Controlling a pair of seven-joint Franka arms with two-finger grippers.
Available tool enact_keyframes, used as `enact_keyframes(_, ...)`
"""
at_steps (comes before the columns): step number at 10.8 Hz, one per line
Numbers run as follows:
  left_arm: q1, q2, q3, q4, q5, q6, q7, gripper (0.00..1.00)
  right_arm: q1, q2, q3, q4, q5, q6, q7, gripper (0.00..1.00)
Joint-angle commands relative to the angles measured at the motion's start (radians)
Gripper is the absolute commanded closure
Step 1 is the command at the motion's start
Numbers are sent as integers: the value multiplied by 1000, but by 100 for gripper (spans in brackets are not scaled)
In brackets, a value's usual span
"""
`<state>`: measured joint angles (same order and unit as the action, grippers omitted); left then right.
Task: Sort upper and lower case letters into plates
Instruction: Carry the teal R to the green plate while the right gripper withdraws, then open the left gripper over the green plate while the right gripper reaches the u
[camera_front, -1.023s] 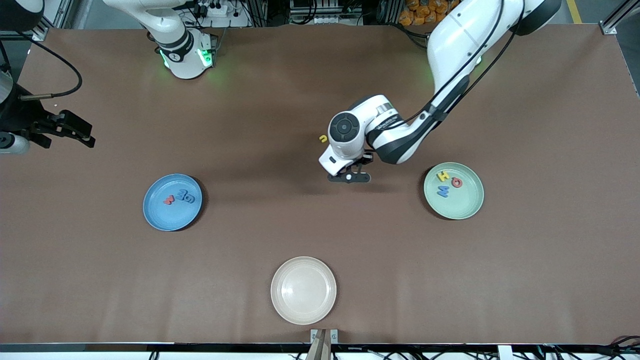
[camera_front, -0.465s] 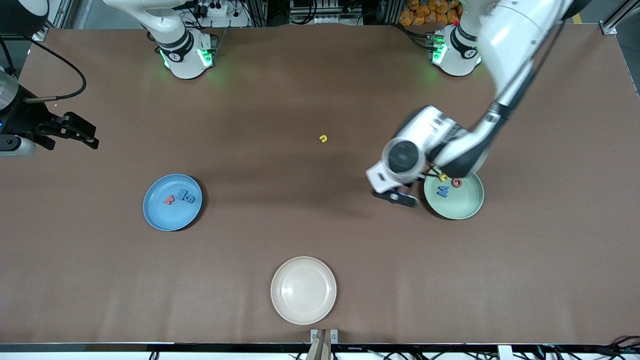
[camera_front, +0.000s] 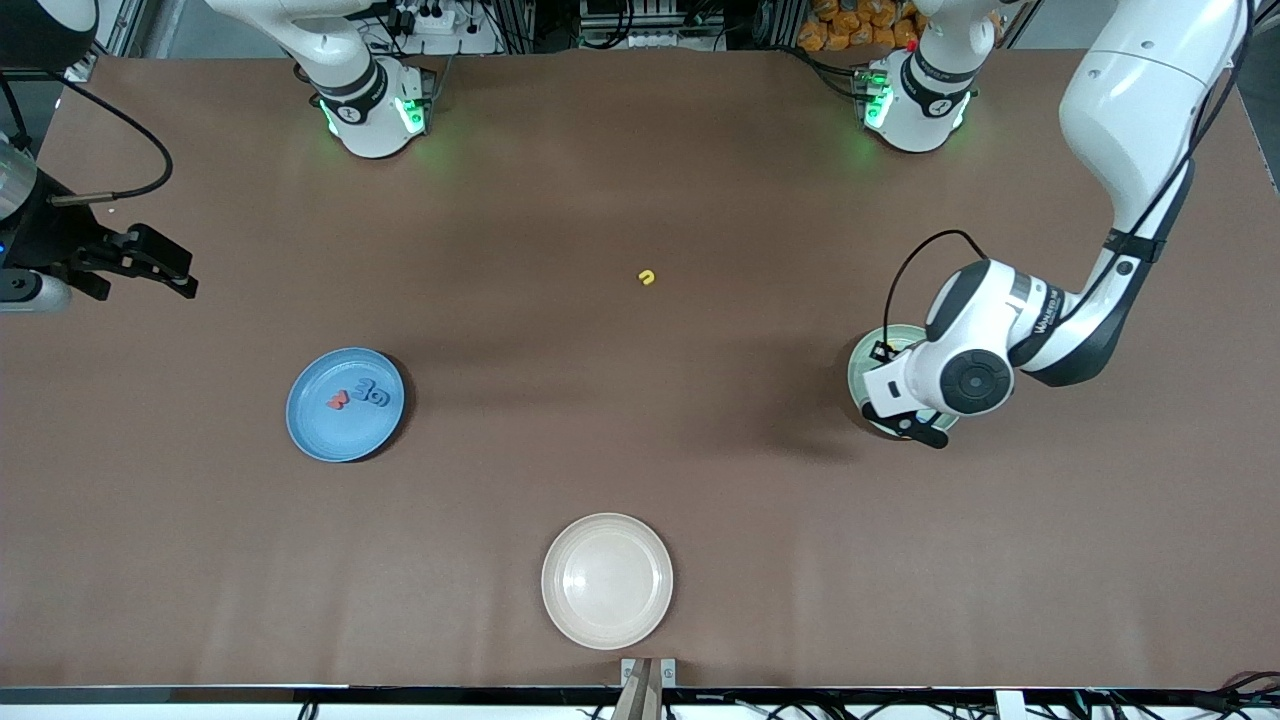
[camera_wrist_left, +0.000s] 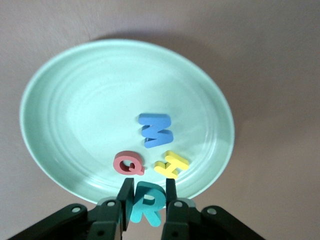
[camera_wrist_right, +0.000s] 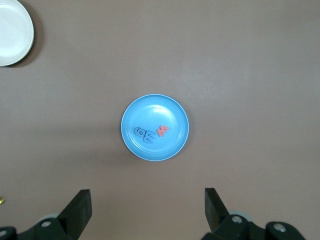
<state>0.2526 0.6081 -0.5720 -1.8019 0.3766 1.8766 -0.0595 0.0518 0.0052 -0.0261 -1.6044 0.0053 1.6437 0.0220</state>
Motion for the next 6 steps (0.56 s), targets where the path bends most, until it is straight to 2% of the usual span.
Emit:
enact_keyframes(1, 23, -25, -9, -56, -21, 45, 9, 60, -7, -11, 2, -5, 7, 1, -1, 0)
enact_keyframes(2, 22, -24, -9, -53, -21, 45, 9, 11, -9, -13, 2, -6, 8, -1, -1, 0)
enact_keyframes(3, 25, -22, -9, -47, -22, 44, 10, 0, -9, -13, 2, -6, 8, -4, -1, 0)
enact_keyframes(6, 17, -62, -12, 50, -30, -9, -3, 0, -7, -13, 2, -5, 8, -7, -1, 0)
